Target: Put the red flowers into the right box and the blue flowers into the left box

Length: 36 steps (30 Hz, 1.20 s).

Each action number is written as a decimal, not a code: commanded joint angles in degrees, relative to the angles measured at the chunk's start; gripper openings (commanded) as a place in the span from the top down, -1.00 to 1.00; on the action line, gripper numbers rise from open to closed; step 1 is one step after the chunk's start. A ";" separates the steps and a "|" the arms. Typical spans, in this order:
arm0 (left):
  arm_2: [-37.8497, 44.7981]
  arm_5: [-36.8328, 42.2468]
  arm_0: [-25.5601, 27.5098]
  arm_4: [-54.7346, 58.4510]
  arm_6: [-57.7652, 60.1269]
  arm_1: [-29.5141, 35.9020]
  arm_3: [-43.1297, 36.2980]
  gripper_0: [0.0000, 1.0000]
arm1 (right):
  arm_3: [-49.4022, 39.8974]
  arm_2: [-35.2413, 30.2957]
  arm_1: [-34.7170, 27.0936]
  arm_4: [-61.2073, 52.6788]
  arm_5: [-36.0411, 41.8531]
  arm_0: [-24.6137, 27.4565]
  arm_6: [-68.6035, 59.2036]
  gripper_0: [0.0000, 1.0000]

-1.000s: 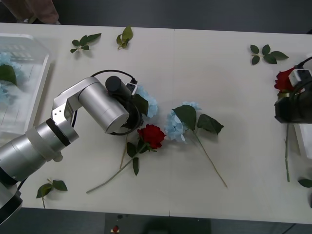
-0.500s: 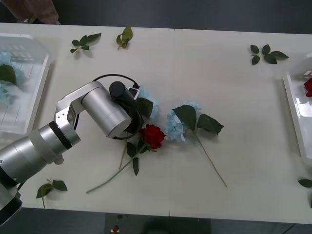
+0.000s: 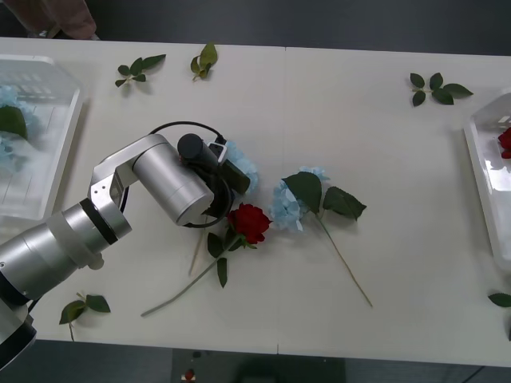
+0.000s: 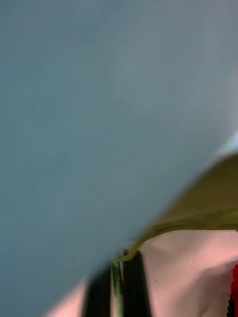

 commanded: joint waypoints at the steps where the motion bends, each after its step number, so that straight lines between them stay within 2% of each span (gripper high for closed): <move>1: -0.62 -1.00 -1.15 0.60 2.78 0.48 -0.39 1.00 | 5.40 0.01 -2.44 0.11 -5.48 -1.04 6.31 1.00; 7: -0.53 -1.88 -1.59 0.60 3.48 2.15 -2.06 1.00 | 12.34 2.56 -2.35 -0.16 -13.21 -1.04 11.14 1.00; 10: 0.88 -1.44 -1.67 0.69 4.10 4.88 -6.55 1.00 | 14.80 5.29 -2.35 -0.33 -16.90 -1.04 11.85 1.00; 14: 6.68 4.63 -1.67 4.73 3.84 10.15 -15.60 1.00 | 17.00 9.24 -1.56 -0.86 -22.17 -1.04 12.02 1.00; 20: 15.73 13.77 -1.59 11.24 2.96 16.66 -24.04 1.00 | 18.84 12.32 0.03 -1.30 -28.15 -1.04 12.11 1.00; 27: 27.15 23.96 -1.59 16.95 1.11 23.86 -28.52 1.00 | 19.11 12.49 0.90 -1.30 -29.82 -1.04 12.64 0.96; 28: 29.62 25.63 -1.59 18.01 -0.56 24.92 -28.52 1.00 | 19.20 12.58 0.90 -1.12 -30.00 -1.04 12.73 0.87; 30: 32.96 28.27 -1.59 19.41 -3.11 26.68 -27.99 1.00 | 19.20 12.58 0.90 -1.21 -30.35 -1.04 12.99 0.44; 31: 35.24 29.68 -1.50 20.29 -4.87 27.55 -27.02 1.00 | 19.11 12.49 0.82 -1.30 -30.44 -1.04 13.25 -0.07; 32: 37.35 30.64 -1.15 21.17 -6.62 28.35 -26.23 1.00 | 19.11 12.49 0.82 -1.30 -30.44 -1.04 13.43 -0.48; 34: 41.04 31.17 -0.09 22.49 -10.40 29.75 -24.48 1.00 | 18.93 12.49 0.82 -1.39 -30.61 -1.04 13.87 -0.86; 36: 43.77 30.99 1.49 23.45 -14.09 31.07 -22.63 1.00 | 18.58 12.58 0.82 -1.48 -30.61 -1.04 14.22 -0.96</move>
